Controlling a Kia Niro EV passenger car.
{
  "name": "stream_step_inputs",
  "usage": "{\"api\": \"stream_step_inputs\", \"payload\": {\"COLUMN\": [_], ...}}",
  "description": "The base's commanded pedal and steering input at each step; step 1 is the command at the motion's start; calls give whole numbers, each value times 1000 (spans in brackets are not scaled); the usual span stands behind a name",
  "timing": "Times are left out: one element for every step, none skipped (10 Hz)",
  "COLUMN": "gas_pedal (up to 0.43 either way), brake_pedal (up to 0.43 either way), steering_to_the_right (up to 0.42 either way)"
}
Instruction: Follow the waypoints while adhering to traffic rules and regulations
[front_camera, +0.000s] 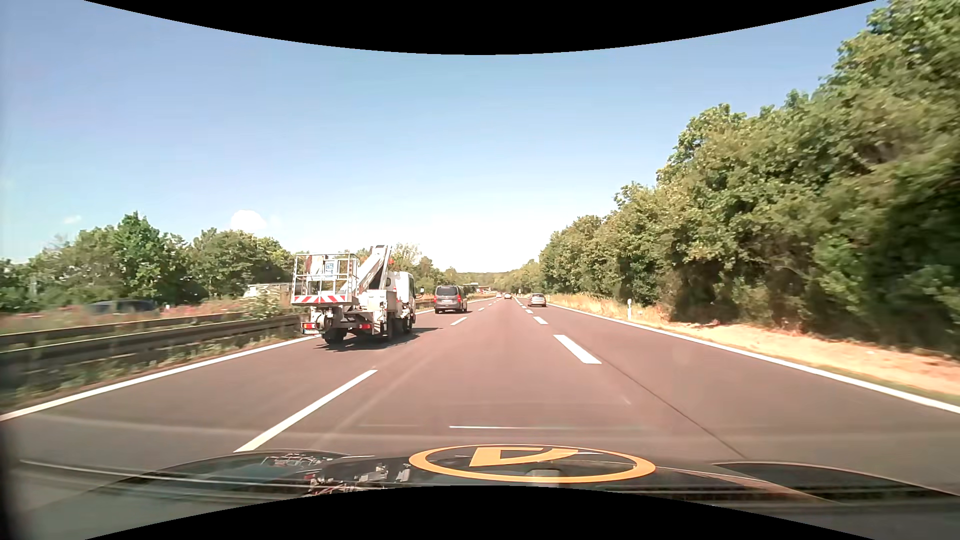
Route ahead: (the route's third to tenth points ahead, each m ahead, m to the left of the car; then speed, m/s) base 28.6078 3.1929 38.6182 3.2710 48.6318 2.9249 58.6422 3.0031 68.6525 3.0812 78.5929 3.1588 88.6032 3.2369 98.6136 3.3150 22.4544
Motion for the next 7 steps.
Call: {"api": "stream_step_inputs", "payload": {"gas_pedal": [189, 189, 197, 209, 220, 220, 220], "brake_pedal": [0, 0, 0, 0, 0, 0, 0], "steering_to_the_right": [-3, -4, -4, -4, -4, -4, -5]}}
